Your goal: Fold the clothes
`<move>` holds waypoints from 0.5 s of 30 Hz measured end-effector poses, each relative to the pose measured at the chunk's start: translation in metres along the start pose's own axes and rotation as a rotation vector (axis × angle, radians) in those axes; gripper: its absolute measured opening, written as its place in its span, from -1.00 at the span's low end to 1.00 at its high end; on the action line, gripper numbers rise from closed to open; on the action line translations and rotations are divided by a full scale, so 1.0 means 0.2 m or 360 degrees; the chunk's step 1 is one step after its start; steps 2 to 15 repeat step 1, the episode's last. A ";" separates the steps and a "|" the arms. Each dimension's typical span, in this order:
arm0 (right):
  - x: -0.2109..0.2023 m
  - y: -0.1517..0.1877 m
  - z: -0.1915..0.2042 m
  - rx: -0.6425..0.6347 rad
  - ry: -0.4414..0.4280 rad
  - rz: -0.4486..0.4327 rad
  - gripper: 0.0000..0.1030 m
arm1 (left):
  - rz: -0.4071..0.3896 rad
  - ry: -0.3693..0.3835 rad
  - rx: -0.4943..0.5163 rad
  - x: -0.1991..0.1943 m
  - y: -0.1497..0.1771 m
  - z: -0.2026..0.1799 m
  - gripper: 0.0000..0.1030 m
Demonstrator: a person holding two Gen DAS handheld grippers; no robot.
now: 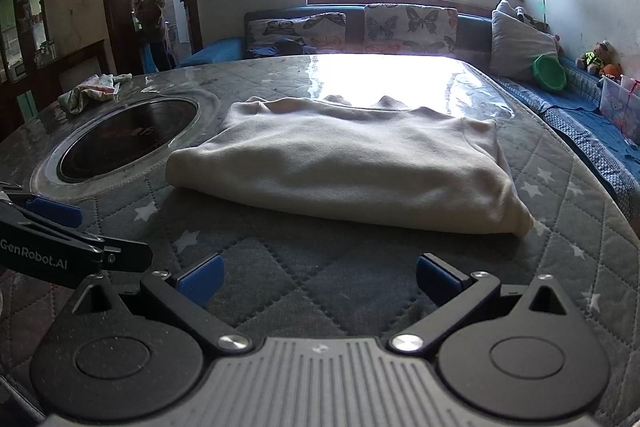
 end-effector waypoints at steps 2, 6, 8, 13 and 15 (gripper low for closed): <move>0.00 0.00 0.00 0.0001 0.0001 0.0000 1.00 | 0.0002 -0.0001 0.0003 0.00 0.00 0.00 1.00; 0.00 0.00 0.00 0.0001 0.0001 0.0000 1.00 | 0.0002 -0.0001 0.0003 0.00 0.00 0.00 1.00; 0.00 0.00 0.00 0.0001 0.0001 0.0000 1.00 | 0.0002 -0.0001 0.0003 0.00 0.00 0.00 1.00; 0.00 0.00 0.00 0.0001 0.0001 0.0000 1.00 | 0.0002 -0.0001 0.0003 0.00 0.00 0.00 1.00; 0.00 0.00 0.00 0.0001 0.0001 0.0000 1.00 | 0.0002 -0.0001 0.0003 0.00 0.00 0.00 1.00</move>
Point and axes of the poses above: each gripper's, at about its wrist camera, not at the fingertips, and x roughly the way its jaws point, z to its left, y to its underside, the point moved 8 cm from there along x, roughly the way its jaws point, and after that the axes turned 14 degrees about -x, right-handed, at the moved point
